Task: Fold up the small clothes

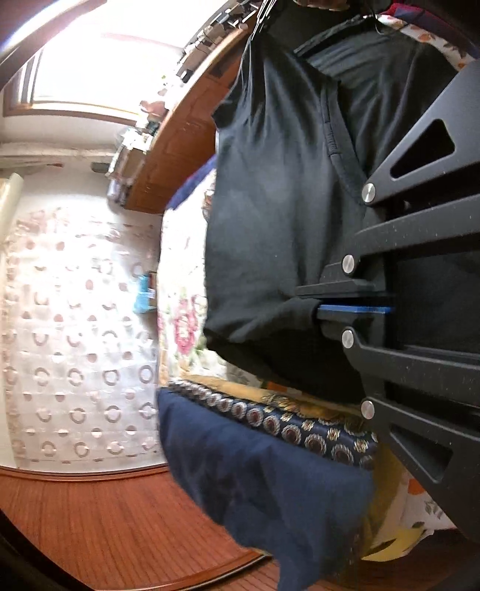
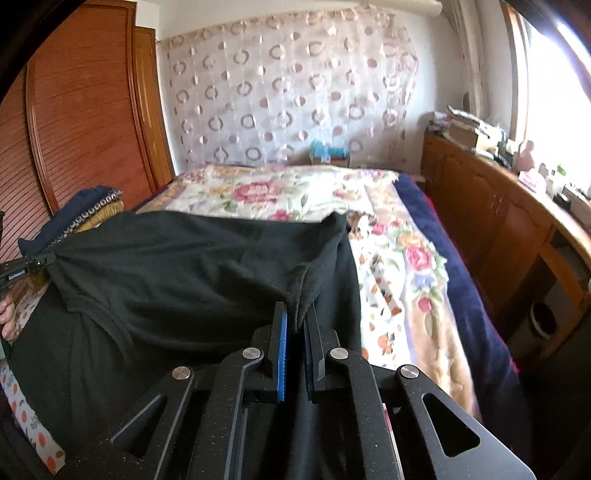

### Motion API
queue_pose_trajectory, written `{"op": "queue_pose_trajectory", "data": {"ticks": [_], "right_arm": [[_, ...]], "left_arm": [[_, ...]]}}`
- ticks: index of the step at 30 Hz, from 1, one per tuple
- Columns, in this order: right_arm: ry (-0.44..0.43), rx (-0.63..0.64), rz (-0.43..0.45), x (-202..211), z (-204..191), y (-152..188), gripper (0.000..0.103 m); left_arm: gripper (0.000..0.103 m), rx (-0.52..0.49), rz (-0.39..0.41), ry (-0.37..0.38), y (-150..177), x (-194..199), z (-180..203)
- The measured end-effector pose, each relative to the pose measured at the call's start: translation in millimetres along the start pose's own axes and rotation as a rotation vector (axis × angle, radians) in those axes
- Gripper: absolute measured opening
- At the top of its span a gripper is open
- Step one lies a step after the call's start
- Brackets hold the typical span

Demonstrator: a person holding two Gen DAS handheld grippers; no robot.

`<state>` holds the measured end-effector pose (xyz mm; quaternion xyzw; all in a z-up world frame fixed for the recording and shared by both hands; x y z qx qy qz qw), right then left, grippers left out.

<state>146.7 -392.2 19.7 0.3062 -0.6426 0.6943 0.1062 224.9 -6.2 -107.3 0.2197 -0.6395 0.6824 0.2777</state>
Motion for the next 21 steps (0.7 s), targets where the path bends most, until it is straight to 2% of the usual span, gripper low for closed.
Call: {"op": "queue_pose_trajectory", "data": {"ticks": [5,10,21], "right_arm": [[0.006,0.004,0.051,21.6,-2.0,-1.8,0.007],[0.018,0.014,0.073,37.3,-3.7,10.7,0.007],[0.013,0.02,0.08,65.5,-3.7,32.5,0.007]], "left_arm": [[0.003,-0.004,0.05,0.02,-3.7,25.3,7.4],[0.003,-0.016,0.08,0.031,0.1,46.2,11.7],[0.003,-0.044,0.087,0.042,29.7,81.3,19.3]]}}
Point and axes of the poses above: each gripper's, at about its wrist camera, not at the fingertips, and x roughly against the way its jaws point, z to its right, y to its underside, the point moved 10 cm from there along -x, roughly the way its jaws point, and after that the axes turned 4 degrees about -z, right-handed, at the moved point
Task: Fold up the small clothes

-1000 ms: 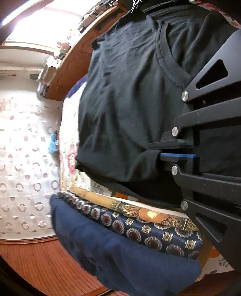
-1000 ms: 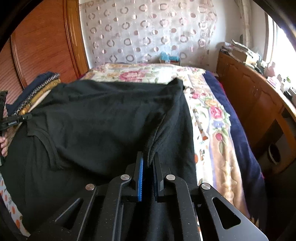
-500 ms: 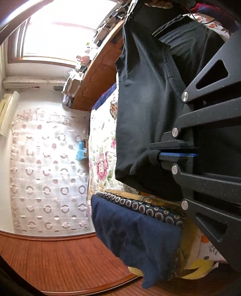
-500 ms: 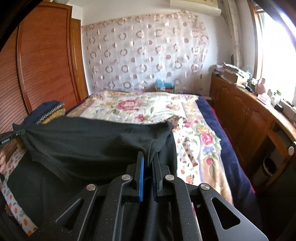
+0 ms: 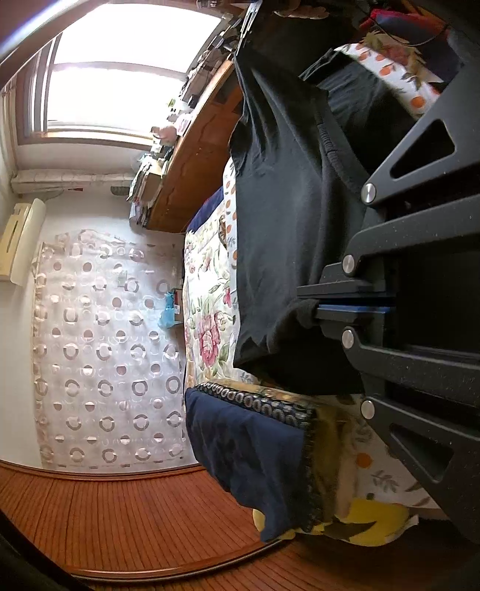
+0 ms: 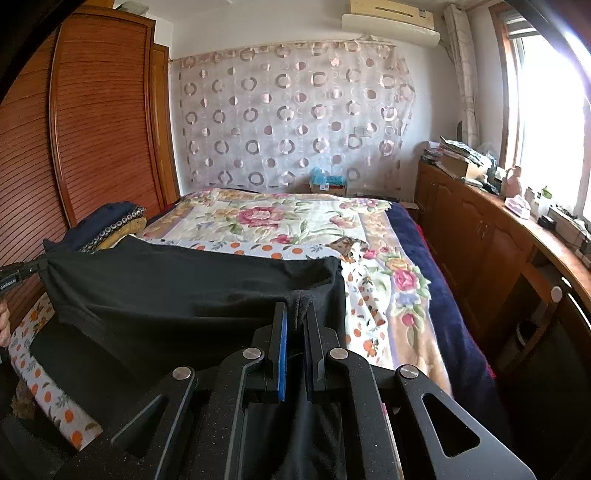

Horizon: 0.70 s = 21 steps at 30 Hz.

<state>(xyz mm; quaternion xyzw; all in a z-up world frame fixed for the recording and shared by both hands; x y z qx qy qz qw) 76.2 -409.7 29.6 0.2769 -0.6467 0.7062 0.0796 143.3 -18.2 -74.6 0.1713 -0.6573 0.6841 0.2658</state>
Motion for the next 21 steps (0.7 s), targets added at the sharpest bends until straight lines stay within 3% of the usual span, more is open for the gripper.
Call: {"op": "queue_pose_trajectory", "data": {"ticks": [7,15,21], "right_arm": [[0.0,0.004,-0.009,18.2,3.9,10.9,0.007],[-0.001,0.008,-0.06,24.0,1.6,31.3,0.007],[0.036,0.009,-0.132,6.1,3.5,38.2,0.007]], "left_arm": [[0.003,-0.003,0.01,0.013,20.1,25.1,16.5],[0.003,-0.01,-0.066,0.01,53.7,18.3,19.9],[0.003,0.016,-0.125,-0.032,85.0,4.2,10.5]]}}
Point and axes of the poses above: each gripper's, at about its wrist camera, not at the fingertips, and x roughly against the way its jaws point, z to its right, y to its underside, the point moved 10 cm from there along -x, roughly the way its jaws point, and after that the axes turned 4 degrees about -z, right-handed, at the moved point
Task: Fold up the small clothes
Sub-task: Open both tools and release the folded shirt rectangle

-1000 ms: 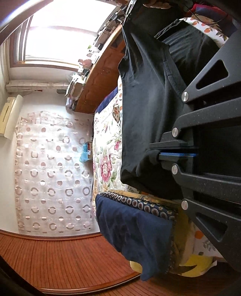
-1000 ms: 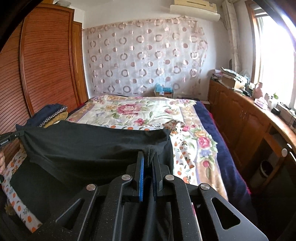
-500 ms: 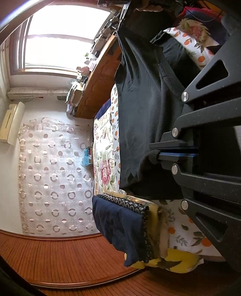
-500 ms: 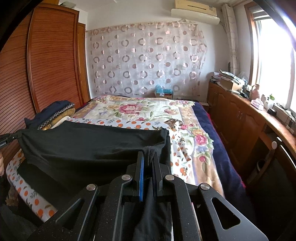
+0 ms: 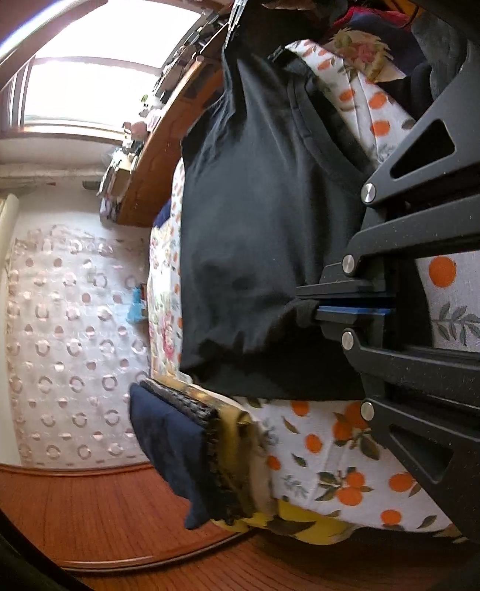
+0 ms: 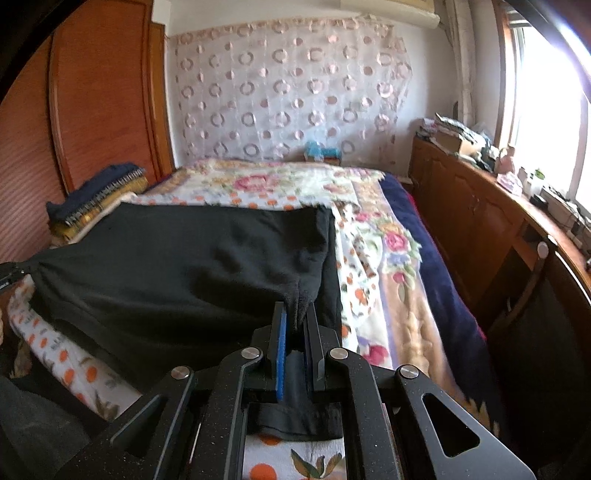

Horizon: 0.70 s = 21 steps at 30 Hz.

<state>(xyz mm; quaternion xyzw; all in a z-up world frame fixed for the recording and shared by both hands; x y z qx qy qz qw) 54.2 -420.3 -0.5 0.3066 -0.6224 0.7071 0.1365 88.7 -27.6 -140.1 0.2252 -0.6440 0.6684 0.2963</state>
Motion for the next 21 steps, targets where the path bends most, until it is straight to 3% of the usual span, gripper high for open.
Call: {"op": "queue_pose_trajectory", "data": {"ticks": [3,6,8,10,12,16,21], "right_arm": [[0.02,0.007,-0.031,-8.4,-0.6,1.4,0.007],[0.045,0.034,-0.046,-6.8,-2.2,-0.3,0.017],[0.054,0.043,-0.043,-4.3,-2.6,-6.6,0.025],[0.059,0.043,-0.033,-1.7,-1.4,-13.0,0.041],[0.065,0.043,-0.014,1.3,-1.1,-20.4,0.051],[0.05,0.057,0.001,4.1,-9.7,-31.2,0.057],[-0.02,0.078,-0.004,-10.3,-34.5,-33.3,0.064]], "left_arm": [[0.004,0.011,-0.021,0.015,7.6,-1.0,-0.9],[0.01,0.001,-0.02,0.013,9.8,2.6,-1.6],[0.02,-0.001,-0.018,0.011,9.2,5.5,-2.7],[0.042,0.001,-0.003,-0.006,7.5,10.8,-7.1],[0.048,0.004,0.012,-0.017,5.4,15.6,-11.3],[0.068,0.017,0.027,-0.024,0.3,20.3,-18.9],[0.075,0.034,0.031,-0.042,-2.2,18.1,-29.0]]}}
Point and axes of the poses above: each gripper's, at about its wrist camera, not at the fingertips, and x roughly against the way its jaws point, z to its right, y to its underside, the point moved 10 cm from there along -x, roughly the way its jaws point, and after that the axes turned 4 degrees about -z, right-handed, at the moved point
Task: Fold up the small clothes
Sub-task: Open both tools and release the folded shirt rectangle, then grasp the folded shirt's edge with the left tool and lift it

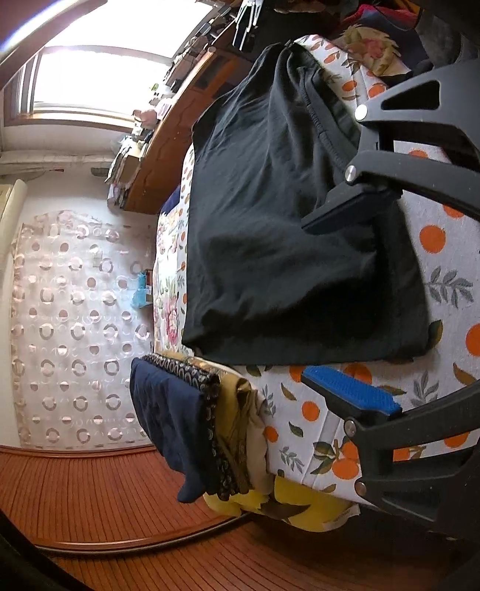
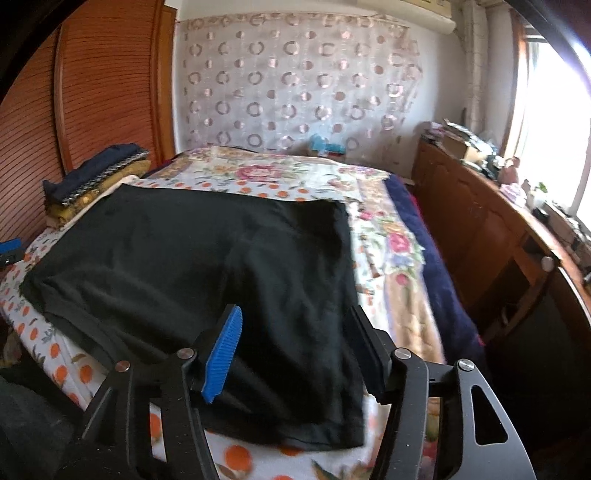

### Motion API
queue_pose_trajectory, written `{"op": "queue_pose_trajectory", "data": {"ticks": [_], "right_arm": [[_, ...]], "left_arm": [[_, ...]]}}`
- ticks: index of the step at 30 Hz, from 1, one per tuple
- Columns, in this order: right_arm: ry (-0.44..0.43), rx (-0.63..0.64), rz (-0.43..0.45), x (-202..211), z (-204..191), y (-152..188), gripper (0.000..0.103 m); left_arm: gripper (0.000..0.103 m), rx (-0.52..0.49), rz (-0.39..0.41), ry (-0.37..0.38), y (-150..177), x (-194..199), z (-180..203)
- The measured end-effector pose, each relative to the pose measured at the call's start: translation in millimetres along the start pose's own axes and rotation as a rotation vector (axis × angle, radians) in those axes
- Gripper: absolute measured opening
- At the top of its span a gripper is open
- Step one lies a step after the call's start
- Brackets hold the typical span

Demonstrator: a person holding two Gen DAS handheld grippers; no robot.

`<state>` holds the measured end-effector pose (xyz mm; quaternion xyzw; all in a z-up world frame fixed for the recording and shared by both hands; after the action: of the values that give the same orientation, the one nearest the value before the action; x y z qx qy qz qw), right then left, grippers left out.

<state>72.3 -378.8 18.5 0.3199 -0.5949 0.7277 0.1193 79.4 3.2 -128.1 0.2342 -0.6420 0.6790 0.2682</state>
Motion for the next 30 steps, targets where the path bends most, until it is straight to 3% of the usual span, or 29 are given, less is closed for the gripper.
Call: {"op": "queue_pose_trajectory", "data": {"ticks": [7,13,20,26,30], "right_arm": [[-0.109,0.039,-0.051,-37.9,-35.3,5.2,0.065],[-0.151,0.096,-0.104,-70.8,-55.3,2.0,0.065],[-0.143,0.154,-0.13,-85.3,-58.4,2.4,0.065],[-0.177,0.109,-0.149,-93.4,-45.8,4.3,0.074],[-0.162,0.096,-0.157,-98.8,-52.1,1.3,0.08]], "left_arm": [[0.075,0.019,-0.018,-0.031,6.5,-7.1,-13.9],[0.075,0.05,-0.047,-0.04,16.5,-13.4,-29.4],[0.075,0.073,-0.099,0.019,24.4,-24.9,-28.8],[0.075,0.079,-0.105,0.063,16.7,-31.0,-21.1],[0.075,0.074,-0.158,0.082,18.0,-46.8,-17.4]]}}
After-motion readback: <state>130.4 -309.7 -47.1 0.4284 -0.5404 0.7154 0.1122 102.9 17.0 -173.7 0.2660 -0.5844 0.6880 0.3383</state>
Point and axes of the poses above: each gripper's, at about its wrist camera, not at the fingertips, and x roughly against the way its jaws point, z to its right, y to its underside, the point moved 10 cm from there along -x, roughly the way its jaws point, and after that the axes turned 4 degrees about -z, right-handed, at the moved point
